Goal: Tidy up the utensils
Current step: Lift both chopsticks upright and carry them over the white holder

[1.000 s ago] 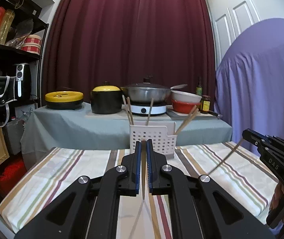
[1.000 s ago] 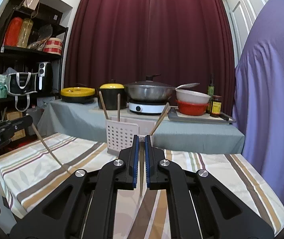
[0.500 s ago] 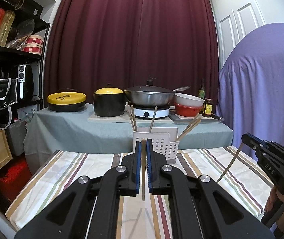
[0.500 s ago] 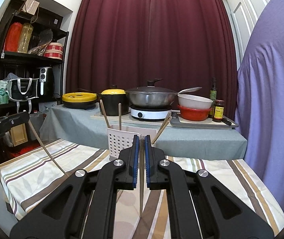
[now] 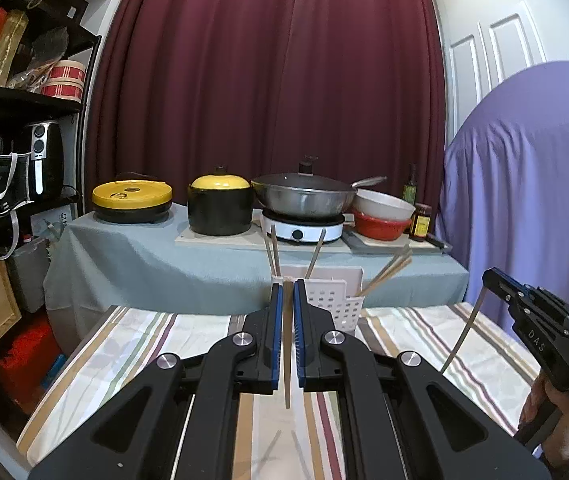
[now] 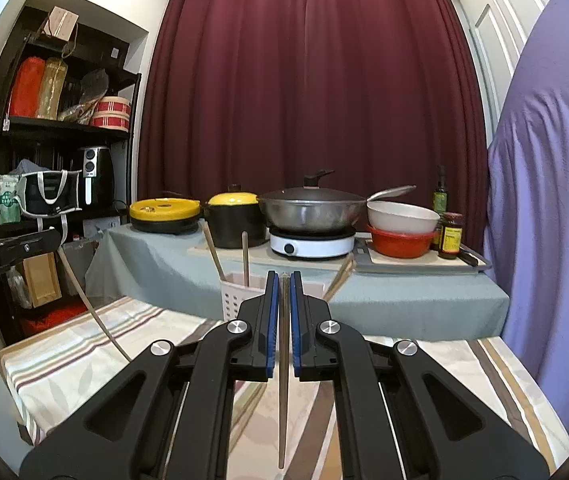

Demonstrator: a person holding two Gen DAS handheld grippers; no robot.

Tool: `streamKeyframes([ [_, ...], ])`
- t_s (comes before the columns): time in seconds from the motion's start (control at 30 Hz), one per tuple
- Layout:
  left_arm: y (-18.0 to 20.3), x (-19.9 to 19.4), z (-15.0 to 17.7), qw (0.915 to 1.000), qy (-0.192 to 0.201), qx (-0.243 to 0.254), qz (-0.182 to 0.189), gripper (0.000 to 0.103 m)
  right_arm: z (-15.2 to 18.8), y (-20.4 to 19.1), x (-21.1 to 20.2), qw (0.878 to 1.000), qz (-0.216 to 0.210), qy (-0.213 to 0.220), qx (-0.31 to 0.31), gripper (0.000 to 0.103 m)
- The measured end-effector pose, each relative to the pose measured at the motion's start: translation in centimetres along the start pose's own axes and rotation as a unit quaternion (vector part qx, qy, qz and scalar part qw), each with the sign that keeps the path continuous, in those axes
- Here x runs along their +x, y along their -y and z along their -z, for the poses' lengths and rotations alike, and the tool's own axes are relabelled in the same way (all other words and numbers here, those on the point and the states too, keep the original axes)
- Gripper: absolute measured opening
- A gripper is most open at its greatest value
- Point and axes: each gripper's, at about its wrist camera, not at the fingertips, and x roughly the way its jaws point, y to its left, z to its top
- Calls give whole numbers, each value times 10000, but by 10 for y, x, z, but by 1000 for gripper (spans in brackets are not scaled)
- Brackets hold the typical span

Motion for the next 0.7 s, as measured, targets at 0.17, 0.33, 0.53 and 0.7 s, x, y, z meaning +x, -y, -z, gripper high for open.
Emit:
streamKeyframes([
  [0.17,-5,11,-16,9998,192,10,-43,6,-18,3,19,9998,-71,175,-40,6],
  [0.33,-6,29,-33,9993,347,83,-92,6,-36,5,42,9992,-80,382,-115,6],
  [0.53,-7,56,-58,9987,512,83,21,6,-60,12,71,9976,-90,664,-150,6],
  [0.7,-3,80,-79,9979,628,104,132,6,-80,20,99,9960,-119,872,-124,6],
])
